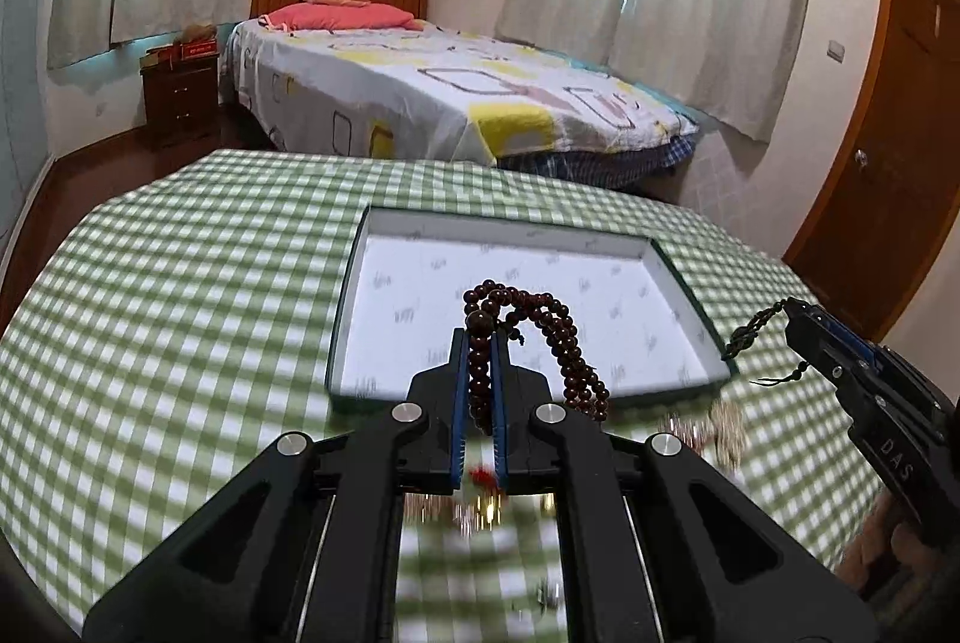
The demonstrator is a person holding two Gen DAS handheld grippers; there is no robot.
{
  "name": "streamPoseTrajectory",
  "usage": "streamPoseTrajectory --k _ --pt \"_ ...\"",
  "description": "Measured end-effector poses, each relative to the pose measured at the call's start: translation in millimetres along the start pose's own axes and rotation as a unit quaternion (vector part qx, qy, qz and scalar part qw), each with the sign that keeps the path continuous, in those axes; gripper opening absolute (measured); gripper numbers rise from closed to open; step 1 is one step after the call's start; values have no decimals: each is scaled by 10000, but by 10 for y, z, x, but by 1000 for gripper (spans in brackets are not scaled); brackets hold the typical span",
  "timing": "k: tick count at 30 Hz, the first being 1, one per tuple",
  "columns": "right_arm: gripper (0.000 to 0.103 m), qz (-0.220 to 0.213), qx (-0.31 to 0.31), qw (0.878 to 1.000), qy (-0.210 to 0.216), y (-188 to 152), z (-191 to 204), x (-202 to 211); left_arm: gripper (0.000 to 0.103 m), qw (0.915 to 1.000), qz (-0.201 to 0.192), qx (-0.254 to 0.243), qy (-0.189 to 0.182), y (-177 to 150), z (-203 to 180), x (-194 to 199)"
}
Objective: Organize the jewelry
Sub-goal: 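Carry both items into the green box and open both grippers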
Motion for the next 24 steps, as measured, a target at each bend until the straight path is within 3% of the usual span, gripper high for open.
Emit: streamPoseTrajectory --k 6,13,21,24 --pt "18 -2 -146 9998 -161 152 -295 -411 7 9999 -66 72 79 264 7 -406" --pt "18 737 -496 9956 -299 -175 -620 -948 7 9980 588 110 223 42 67 -1011" --pt "18 1353 -738 9871 -437 -437 -820 -1186 7 9936 1074 73 350 -214 150 -1330" --pt "18 1455 -767 9854 -433 -487 -852 -1225 7 9933 1083 -18 403 -211 130 -1364"
Point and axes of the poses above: each gripper's, at about its wrist camera, not at the fingertips, and x roughly against the way its jaws point, z to its left, y to its top, the point moved 4 cm from there along -x, roughly the way its jaws point, and after that the axes turned 9 degrees about y, right-handed, at the moved point
